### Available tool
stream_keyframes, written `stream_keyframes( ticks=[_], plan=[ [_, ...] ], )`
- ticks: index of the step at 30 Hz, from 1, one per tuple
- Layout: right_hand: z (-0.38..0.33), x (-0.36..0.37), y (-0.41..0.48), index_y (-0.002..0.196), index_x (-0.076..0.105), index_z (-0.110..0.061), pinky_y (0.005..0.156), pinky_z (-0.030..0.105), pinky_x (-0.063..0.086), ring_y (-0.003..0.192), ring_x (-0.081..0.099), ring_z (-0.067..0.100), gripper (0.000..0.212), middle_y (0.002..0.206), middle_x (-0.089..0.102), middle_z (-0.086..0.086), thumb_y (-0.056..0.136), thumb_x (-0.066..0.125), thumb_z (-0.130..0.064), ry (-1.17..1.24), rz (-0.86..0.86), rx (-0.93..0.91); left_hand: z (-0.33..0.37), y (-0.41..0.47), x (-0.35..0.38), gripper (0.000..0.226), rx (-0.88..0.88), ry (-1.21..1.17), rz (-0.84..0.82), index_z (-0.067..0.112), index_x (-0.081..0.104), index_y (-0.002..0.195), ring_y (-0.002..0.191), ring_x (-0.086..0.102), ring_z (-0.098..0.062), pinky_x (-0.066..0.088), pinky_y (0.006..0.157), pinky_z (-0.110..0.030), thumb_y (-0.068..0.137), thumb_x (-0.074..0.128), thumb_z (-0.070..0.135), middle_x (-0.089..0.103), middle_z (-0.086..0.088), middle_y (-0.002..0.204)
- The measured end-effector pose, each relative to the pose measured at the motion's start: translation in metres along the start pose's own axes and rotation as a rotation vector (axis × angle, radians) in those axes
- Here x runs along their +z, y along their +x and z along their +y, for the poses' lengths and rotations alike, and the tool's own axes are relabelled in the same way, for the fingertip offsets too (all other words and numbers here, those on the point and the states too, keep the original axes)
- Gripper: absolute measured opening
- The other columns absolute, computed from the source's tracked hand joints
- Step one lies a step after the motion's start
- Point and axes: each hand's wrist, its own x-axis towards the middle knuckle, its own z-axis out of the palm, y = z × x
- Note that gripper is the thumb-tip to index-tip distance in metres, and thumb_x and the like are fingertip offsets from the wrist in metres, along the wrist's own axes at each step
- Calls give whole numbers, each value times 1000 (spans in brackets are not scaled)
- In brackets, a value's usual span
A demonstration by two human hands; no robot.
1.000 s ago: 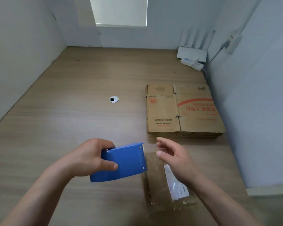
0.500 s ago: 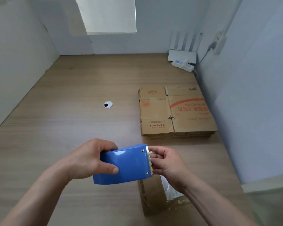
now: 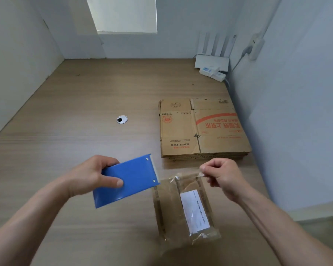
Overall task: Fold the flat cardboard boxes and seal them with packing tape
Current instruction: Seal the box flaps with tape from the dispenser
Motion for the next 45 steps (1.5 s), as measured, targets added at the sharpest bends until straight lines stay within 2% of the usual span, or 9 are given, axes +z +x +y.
stream_keyframes(
  ticks=[7, 19, 21, 24, 26, 29, 32, 36, 45],
  plan=[
    [29, 4, 40, 71, 69, -3, 48, 27, 41, 49, 52, 14, 17, 59, 64, 7, 89, 69, -3, -152, 101, 74, -22, 32, 5, 56, -178, -8, -24, 12, 72, 87, 87, 69, -37, 44, 68, -35, 50, 79, 53, 73, -12, 87],
    [50, 12, 46, 72, 74, -16, 62, 35, 54, 64, 67, 14, 18, 66, 72, -1, 89, 72, -19, -324, 180, 68, -31, 53, 17, 42, -285, 36, -42, 16, 72, 87, 89, 69, -35, 47, 67, -34, 57, 77, 44, 74, -9, 88],
    [55, 17, 44, 99, 75, -20, 78, 42, 59, 87, 70, 20, 17, 88, 75, -1, 87, 72, -31, -343, 206, 104, -31, 53, 18, 42, -285, 47, -37, 16, 72, 87, 89, 69, -33, 45, 67, -32, 57, 76, 44, 74, -8, 88],
    [61, 16, 38, 153, 31, -26, 108, 50, 44, 134, 49, 29, 86, 150, 48, 6, 81, 74, -47, -382, 297, 210, -30, 52, 20, 41, -285, 56, -33, 17, 73, 88, 88, 69, -30, 45, 68, -32, 57, 75, 43, 74, -5, 87],
    [52, 20, 24, 157, 21, -20, 118, 40, 28, 147, 29, 21, 84, 162, 28, 0, 90, 68, -38, -560, 354, -87, -30, 53, 20, 41, -286, 63, -32, 18, 73, 88, 87, 69, -29, 46, 69, -33, 56, 75, 44, 74, -4, 87],
    [49, 41, 16, 155, 30, -16, 122, 34, 17, 150, 18, 11, 61, 159, 29, -7, 100, 48, -37, -869, 110, -556, -30, 55, 20, 41, -287, 80, -29, 18, 73, 88, 85, 69, -27, 47, 70, -32, 57, 75, 44, 74, -3, 86],
    [70, 50, 23, 143, 43, -28, 120, 38, 25, 147, 25, 15, 46, 150, 42, -8, 103, 30, -48, -1062, -139, -412, -27, 57, 20, 32, -278, 96, -31, 19, 73, 88, 84, 69, -24, 48, 70, -33, 65, 80, 41, 73, -2, 87],
    [78, 51, 28, 103, 49, -33, 84, 31, 42, 98, 42, 10, 34, 100, 46, -14, 99, 22, -53, -1087, -70, -421, -30, 55, 18, 32, -257, 102, -53, 20, 72, 87, 83, 69, -24, 47, 69, -33, 66, 79, 43, 73, -1, 86],
    [81, 58, 33, 93, 53, -33, 77, 32, 41, 94, 43, 9, 37, 94, 52, -14, 102, 21, -50, -1064, -12, -424, -58, 28, 2, 36, -370, 100, -38, 21, 71, 83, 75, 66, -21, 44, 65, -30, 57, 75, 46, 72, -2, 82]
  ],
)
